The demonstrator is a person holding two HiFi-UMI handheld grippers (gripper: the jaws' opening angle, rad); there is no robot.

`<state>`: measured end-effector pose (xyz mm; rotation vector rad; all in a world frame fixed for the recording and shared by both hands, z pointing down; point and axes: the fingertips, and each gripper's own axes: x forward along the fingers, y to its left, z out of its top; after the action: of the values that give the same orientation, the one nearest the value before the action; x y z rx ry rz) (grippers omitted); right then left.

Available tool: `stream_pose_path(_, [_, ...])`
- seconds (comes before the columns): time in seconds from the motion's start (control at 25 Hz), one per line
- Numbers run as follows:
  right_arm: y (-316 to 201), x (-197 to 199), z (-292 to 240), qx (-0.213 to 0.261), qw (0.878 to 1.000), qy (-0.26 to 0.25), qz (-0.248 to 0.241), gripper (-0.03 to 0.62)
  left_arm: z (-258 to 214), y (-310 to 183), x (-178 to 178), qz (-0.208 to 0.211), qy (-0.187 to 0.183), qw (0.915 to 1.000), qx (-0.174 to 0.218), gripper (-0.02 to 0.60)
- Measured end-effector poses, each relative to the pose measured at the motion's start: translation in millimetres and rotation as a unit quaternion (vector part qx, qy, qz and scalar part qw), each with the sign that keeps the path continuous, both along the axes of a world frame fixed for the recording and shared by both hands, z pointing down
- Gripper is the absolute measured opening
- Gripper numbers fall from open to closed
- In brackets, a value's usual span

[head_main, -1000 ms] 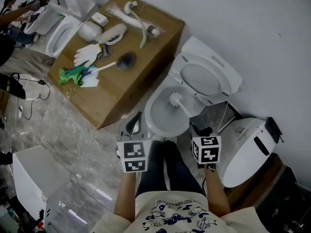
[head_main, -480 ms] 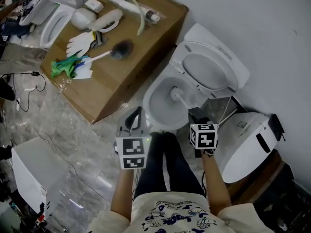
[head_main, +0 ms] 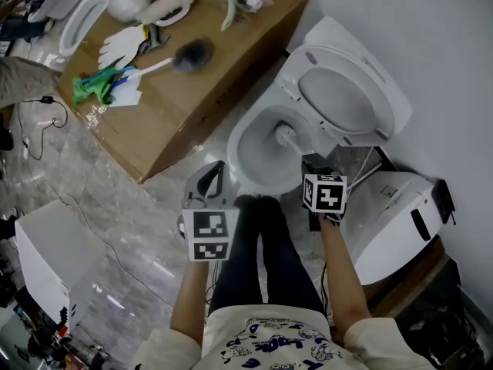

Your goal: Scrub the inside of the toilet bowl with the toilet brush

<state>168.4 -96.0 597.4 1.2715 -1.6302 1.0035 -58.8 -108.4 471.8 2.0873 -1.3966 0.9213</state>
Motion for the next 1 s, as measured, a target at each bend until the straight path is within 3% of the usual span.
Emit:
stream_pose_path(0.48, [-30, 12, 38, -0.011, 0.999, 0.01, 0.043, 0.167, 28, 0, -2, -0.011, 0.0, 0.9998, -0.013, 0.002])
stream_pose_path(1.0, [-56, 6, 78, -0.037, 0.99, -0.038, 0.131, 0.167, 50, -3, -7, -0.034, 0.01, 0.9988, -0.032, 0.002])
